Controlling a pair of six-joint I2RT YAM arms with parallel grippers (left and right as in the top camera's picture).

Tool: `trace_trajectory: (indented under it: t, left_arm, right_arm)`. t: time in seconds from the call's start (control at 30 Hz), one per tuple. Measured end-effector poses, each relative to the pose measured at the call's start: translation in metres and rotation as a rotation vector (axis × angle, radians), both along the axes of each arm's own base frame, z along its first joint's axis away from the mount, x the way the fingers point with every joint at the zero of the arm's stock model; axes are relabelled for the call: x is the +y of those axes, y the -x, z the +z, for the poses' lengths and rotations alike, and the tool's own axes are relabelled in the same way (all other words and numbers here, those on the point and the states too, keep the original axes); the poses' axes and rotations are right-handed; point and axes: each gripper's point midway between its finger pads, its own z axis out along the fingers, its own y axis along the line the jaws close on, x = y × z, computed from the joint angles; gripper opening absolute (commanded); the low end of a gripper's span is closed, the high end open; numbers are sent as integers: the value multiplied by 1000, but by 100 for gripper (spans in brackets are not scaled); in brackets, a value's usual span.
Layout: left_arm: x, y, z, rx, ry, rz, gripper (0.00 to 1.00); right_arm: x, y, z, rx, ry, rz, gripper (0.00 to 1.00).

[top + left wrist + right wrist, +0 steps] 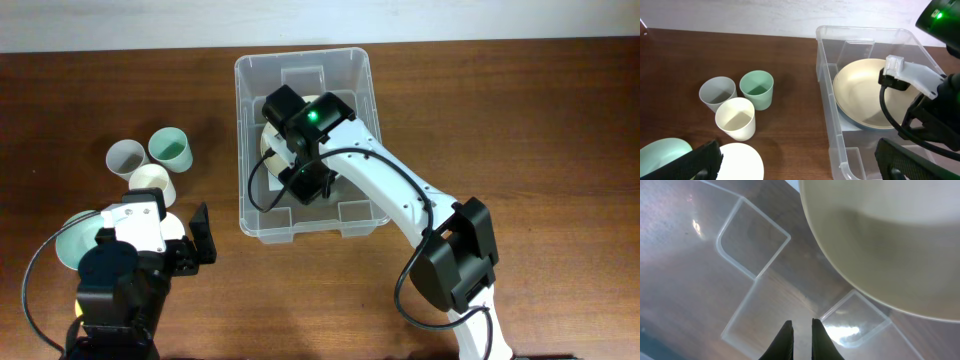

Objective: Pack container
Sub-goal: 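Carry the cream bowl into the bin and stack it on the others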

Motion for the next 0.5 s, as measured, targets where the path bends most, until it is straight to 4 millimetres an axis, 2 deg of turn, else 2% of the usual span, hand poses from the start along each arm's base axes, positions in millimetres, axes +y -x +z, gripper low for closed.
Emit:
trace_trajectory:
  t: [0.13,0.3,0.5]
  left_arm:
    - [0,0,0,1,0,0,100]
    - [0,0,0,2,0,0,100]
    - [0,0,0,2,0,0,100]
  right_arm:
    - [-5,1,-14,7,25,-51,10]
    - [-13,0,-41,0,65,-94,10]
    - [-18,-11,-66,-33,56,-126,10]
